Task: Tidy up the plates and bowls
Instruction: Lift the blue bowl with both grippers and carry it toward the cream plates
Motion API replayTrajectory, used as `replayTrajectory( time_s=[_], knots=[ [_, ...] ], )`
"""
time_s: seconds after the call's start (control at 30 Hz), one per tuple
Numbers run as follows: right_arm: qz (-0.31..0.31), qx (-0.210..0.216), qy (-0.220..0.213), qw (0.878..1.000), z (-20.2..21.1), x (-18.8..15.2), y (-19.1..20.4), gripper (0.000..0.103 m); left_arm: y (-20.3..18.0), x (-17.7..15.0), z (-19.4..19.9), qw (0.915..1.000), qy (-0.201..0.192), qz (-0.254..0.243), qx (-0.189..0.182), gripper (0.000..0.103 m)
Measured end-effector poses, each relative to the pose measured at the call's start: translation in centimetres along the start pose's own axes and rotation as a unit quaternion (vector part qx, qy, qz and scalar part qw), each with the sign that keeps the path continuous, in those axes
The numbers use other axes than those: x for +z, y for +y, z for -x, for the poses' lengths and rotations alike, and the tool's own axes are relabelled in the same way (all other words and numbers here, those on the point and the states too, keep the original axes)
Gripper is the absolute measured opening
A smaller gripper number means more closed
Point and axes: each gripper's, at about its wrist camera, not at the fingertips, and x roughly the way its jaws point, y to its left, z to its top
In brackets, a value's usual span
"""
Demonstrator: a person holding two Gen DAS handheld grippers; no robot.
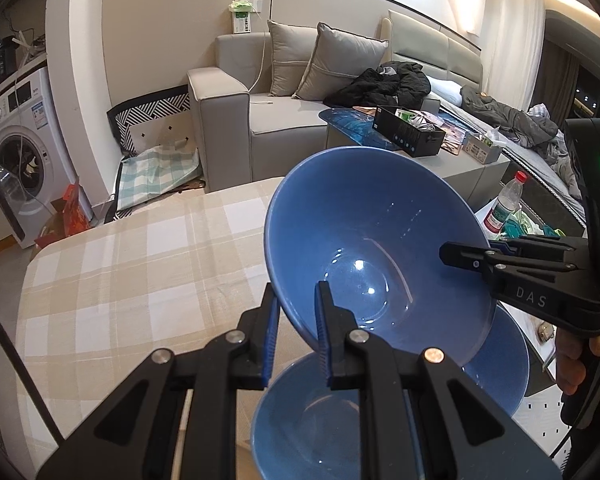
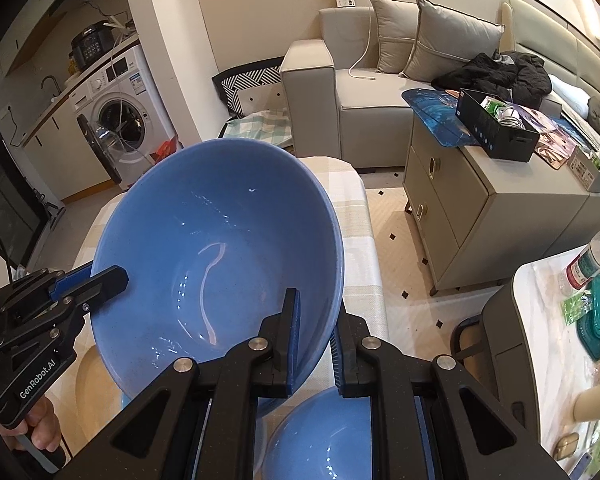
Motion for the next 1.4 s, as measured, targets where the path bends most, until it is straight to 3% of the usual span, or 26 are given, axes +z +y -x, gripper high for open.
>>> replayTrajectory(
  time_s=[0.8, 1.4],
  knots=[
    [0.03, 0.017, 0.021, 0.999, 1.3, -5.5, 5.3, 0.014, 1.9, -6.5, 4.1, 0.9997, 0.008, 0.014, 0.015, 0.015],
    [0.05, 0.008, 0.043, 0.998, 0.5, -8.7, 6.6, 0.014, 2.1, -9.9, 4.7, 0.9995, 0.02, 0.019, 0.014, 0.015]
  ],
)
